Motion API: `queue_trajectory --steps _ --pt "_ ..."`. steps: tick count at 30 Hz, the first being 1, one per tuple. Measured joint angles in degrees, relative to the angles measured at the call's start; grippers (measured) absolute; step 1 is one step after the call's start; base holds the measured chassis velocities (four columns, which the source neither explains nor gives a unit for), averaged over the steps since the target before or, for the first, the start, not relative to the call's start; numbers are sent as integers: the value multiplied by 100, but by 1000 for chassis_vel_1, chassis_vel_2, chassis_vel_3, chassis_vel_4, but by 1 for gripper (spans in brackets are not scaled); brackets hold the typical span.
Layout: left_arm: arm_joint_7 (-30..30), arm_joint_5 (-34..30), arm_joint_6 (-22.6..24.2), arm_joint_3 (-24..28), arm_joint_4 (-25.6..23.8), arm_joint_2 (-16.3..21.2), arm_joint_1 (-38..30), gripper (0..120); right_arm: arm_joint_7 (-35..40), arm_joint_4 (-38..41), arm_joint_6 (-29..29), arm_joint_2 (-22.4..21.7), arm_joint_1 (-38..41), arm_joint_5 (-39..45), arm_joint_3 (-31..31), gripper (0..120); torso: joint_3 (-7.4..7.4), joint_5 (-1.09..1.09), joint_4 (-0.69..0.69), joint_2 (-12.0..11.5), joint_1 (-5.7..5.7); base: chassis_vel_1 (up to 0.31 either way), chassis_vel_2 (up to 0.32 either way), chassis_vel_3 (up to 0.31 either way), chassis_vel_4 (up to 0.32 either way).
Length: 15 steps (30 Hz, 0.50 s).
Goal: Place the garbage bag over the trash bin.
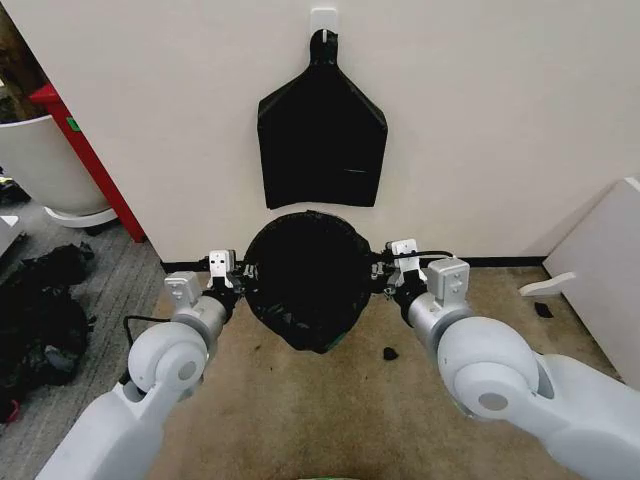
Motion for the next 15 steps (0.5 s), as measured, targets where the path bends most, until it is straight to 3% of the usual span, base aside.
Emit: queue_trajectory --steps 7,15 --pt "17 24 1 25 74 -7 -20 1 61 200 59 137 42 123 -122 29 0 -1 0 0 0 0 0 0 0" --pt "71 78 3 34 160 -16 -40 1 -114 272 -297 133 -5 -708 -353 58 0 0 0 0 0 0 0 0 0"
